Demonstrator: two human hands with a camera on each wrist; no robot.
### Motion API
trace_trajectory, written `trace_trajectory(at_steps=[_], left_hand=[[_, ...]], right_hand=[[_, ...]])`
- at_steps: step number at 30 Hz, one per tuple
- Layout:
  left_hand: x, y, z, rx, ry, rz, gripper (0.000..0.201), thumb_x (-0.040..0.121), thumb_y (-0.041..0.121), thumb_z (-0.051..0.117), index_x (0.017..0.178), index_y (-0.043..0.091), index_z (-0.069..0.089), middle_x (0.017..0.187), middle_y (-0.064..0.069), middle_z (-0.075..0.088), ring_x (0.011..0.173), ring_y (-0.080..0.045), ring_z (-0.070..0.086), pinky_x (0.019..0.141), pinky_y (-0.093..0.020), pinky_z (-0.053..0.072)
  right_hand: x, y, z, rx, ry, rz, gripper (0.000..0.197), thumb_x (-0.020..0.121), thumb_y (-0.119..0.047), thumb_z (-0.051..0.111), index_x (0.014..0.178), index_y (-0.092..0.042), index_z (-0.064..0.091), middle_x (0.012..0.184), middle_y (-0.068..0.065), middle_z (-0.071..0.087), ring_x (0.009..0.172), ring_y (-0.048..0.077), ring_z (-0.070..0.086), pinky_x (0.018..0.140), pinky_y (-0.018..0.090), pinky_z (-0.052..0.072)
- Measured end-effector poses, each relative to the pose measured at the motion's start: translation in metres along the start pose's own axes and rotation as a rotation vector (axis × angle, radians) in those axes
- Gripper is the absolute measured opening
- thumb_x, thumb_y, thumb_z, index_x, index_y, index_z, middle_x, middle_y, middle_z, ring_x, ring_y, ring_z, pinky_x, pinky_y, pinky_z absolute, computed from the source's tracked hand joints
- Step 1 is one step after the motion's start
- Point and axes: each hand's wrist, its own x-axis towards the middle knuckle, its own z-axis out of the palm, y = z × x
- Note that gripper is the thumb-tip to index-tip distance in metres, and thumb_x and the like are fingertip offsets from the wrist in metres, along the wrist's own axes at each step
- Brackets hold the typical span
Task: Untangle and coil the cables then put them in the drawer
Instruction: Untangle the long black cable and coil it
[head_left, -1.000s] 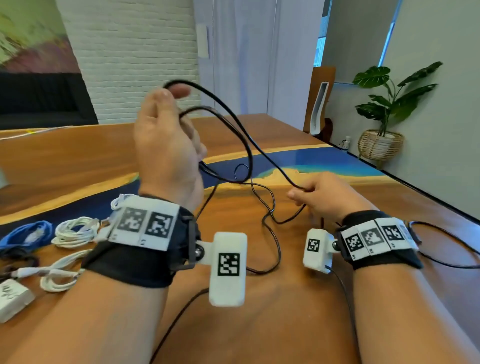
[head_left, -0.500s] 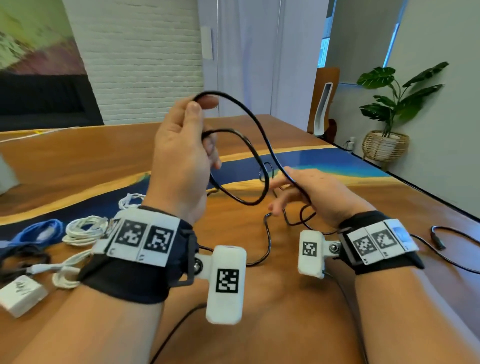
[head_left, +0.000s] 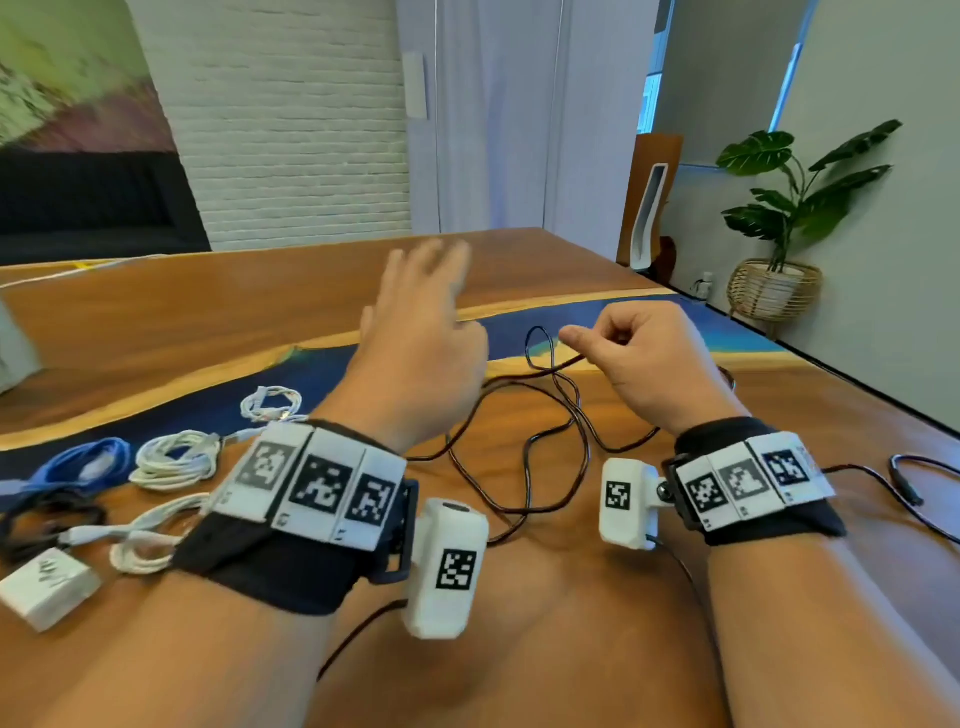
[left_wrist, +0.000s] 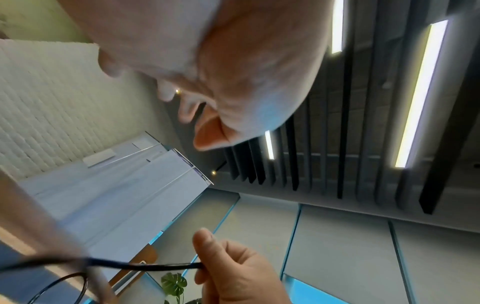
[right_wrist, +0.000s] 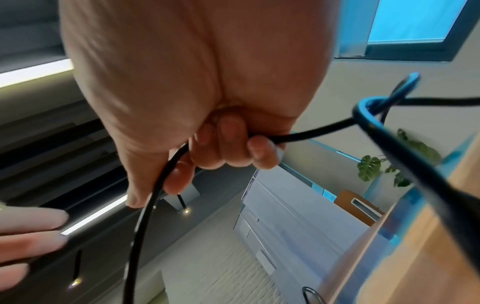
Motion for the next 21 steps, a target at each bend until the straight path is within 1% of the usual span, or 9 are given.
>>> trace_trajectory(at_steps=[2, 3, 4, 5, 6, 8, 10, 15, 21], left_hand=[[0.007, 0.008, 0.008, 0.119, -0.16, 0.025, 0.057, 0.106, 0.022, 0.044, 0.16, 0.029, 0.028, 0.167, 0.007, 0.025, 0.158, -0.016, 0.007, 0.126, -0.05, 0.012], [0.009, 0.012, 0.015, 0.114, -0.223, 0.024, 0.048, 0.107, 0.03, 0.046, 0.155, 0.03, 0.039, 0.154, 0.007, 0.047, 0.148, -0.015, 0.034, 0.119, -0.046, 0.03], [0.01, 0.013, 0.023, 0.061, -0.268, 0.017, 0.038, 0.107, 0.037, 0.047, 0.143, 0.029, 0.053, 0.125, 0.006, 0.066, 0.117, -0.008, 0.06, 0.098, -0.04, 0.047], [0.01, 0.014, 0.031, -0.033, -0.296, -0.004, 0.032, 0.106, 0.041, 0.048, 0.126, 0.024, 0.065, 0.094, 0.004, 0.07, 0.078, -0.005, 0.063, 0.073, -0.034, 0.049], [0.011, 0.013, 0.039, -0.119, -0.306, -0.038, 0.035, 0.105, 0.044, 0.049, 0.111, 0.017, 0.071, 0.077, -0.002, 0.066, 0.059, -0.009, 0.053, 0.061, -0.032, 0.041], [0.012, 0.008, 0.049, -0.308, -0.229, -0.115, 0.038, 0.103, 0.042, 0.054, 0.087, 0.015, 0.076, 0.067, -0.011, 0.056, 0.057, -0.018, 0.044, 0.06, -0.032, 0.034], [0.015, 0.002, 0.048, -0.599, -0.074, -0.202, 0.033, 0.099, 0.029, 0.059, 0.07, 0.018, 0.07, 0.062, -0.005, 0.044, 0.056, -0.02, 0.036, 0.064, -0.035, 0.031], [0.023, 0.001, 0.005, -1.33, 0.159, -0.19, 0.027, 0.103, 0.021, 0.046, 0.077, 0.02, 0.054, 0.063, 0.003, 0.022, 0.053, -0.015, 0.025, 0.062, -0.032, 0.033], [0.019, -0.015, -0.038, -1.325, 0.384, -0.02, 0.031, 0.11, 0.024, 0.035, 0.088, 0.02, 0.057, 0.062, 0.006, 0.022, 0.054, -0.016, 0.022, 0.061, -0.029, 0.036]], right_hand=[[-0.002, -0.007, 0.003, 0.085, -0.037, -0.046, 0.044, 0.093, -0.039, 0.072, 0.066, -0.005, 0.062, 0.055, -0.005, 0.048, 0.051, 0.004, 0.042, 0.054, 0.017, 0.04], [-0.002, -0.011, 0.004, 0.146, -0.049, -0.073, 0.042, 0.094, -0.035, 0.072, 0.067, -0.003, 0.063, 0.056, -0.004, 0.049, 0.052, 0.004, 0.042, 0.054, 0.015, 0.039], [-0.003, -0.015, 0.005, 0.2, -0.058, -0.098, 0.039, 0.095, -0.031, 0.071, 0.068, -0.004, 0.064, 0.057, -0.006, 0.051, 0.053, 0.004, 0.043, 0.054, 0.015, 0.039], [-0.004, -0.019, 0.005, 0.243, -0.068, -0.121, 0.035, 0.095, -0.028, 0.07, 0.069, -0.006, 0.065, 0.057, -0.009, 0.053, 0.054, 0.003, 0.045, 0.055, 0.014, 0.04], [-0.004, -0.021, 0.006, 0.278, -0.08, -0.136, 0.029, 0.096, -0.025, 0.07, 0.071, -0.009, 0.067, 0.058, -0.01, 0.057, 0.056, 0.002, 0.049, 0.057, 0.015, 0.043], [-0.003, -0.018, 0.005, 0.312, -0.109, -0.143, 0.018, 0.096, -0.023, 0.071, 0.081, -0.012, 0.071, 0.067, -0.007, 0.064, 0.065, 0.005, 0.058, 0.064, 0.021, 0.05], [-0.003, -0.01, 0.003, 0.212, -0.144, -0.102, 0.014, 0.097, -0.026, 0.069, 0.089, -0.015, 0.072, 0.072, 0.002, 0.063, 0.068, 0.009, 0.056, 0.068, 0.027, 0.049], [0.0, 0.018, -0.003, -0.292, -0.213, 0.138, 0.025, 0.103, -0.039, 0.056, 0.088, -0.025, 0.071, 0.082, -0.003, 0.067, 0.08, 0.016, 0.062, 0.071, 0.031, 0.048], [0.002, 0.042, -0.014, -0.321, -0.029, 0.413, 0.012, 0.099, -0.035, 0.061, 0.099, -0.028, 0.07, 0.086, -0.005, 0.064, 0.086, 0.02, 0.063, 0.082, 0.039, 0.053]])
